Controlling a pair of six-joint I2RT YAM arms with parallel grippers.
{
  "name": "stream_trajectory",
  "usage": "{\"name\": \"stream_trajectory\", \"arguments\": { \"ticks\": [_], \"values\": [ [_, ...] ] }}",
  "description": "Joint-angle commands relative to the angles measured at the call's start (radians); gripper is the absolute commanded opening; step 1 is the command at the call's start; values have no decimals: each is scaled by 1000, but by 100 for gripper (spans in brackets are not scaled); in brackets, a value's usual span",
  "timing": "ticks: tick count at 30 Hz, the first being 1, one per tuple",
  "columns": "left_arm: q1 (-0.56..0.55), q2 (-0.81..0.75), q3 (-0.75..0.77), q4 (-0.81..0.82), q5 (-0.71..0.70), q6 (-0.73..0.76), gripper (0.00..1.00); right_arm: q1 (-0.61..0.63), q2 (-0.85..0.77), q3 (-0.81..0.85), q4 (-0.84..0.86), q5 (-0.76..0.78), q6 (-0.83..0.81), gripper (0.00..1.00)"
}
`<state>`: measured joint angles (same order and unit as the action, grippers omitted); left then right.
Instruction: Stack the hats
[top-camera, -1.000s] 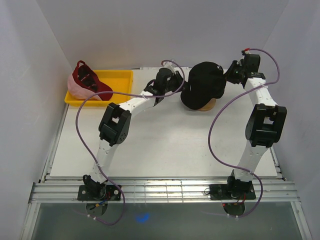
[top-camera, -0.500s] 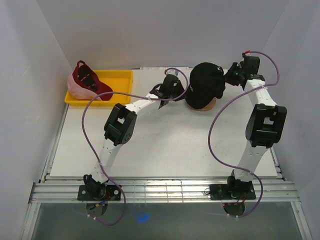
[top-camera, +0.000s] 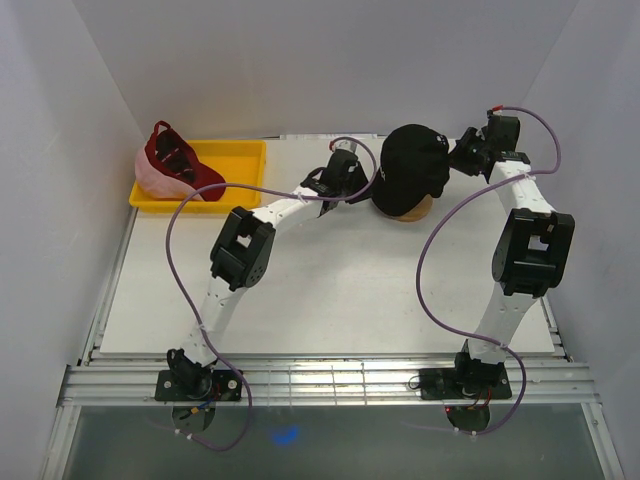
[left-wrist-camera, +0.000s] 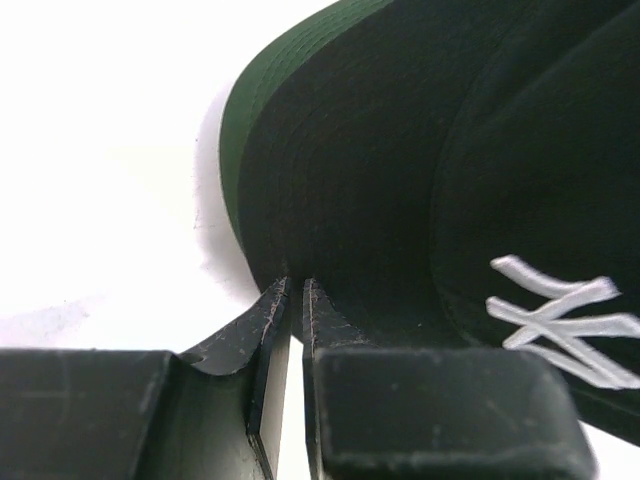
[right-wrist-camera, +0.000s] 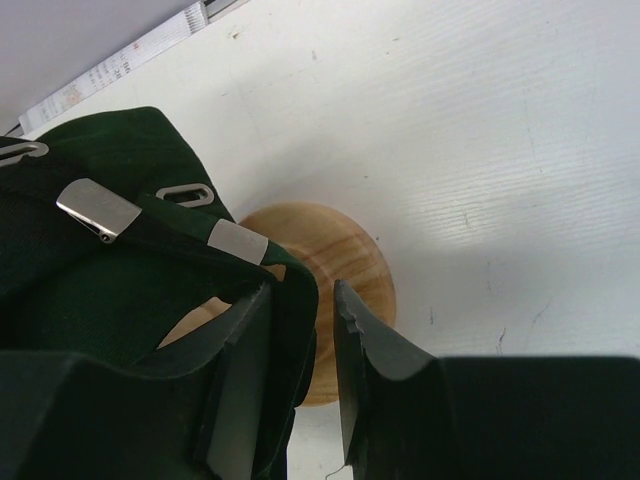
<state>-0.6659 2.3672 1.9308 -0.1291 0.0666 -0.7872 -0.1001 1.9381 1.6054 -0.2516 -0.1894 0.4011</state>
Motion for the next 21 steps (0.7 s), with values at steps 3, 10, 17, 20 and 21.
{"name": "stream_trajectory", "arguments": {
  "ticks": [3, 10, 17, 20, 21],
  "values": [
    [-12, 21, 50, -23, 6, -6, 0, -15, 5, -44, -69, 82, -15, 35],
    [-12, 26, 57, -26, 6, -4, 0, -16, 22, -44, -71, 65, -10, 36],
    [-12, -22, 42, -52, -36, 3, 0, -16, -8, 14, -72, 28, -10, 48],
    [-12, -59, 37, -84, -88, -3, 0, -16, -13, 89, -107, 16, -10, 55],
    [-12, -69, 31, -105, -102, -6, 0, -16, -13, 108, -118, 12, -11, 56]
  ]
}}
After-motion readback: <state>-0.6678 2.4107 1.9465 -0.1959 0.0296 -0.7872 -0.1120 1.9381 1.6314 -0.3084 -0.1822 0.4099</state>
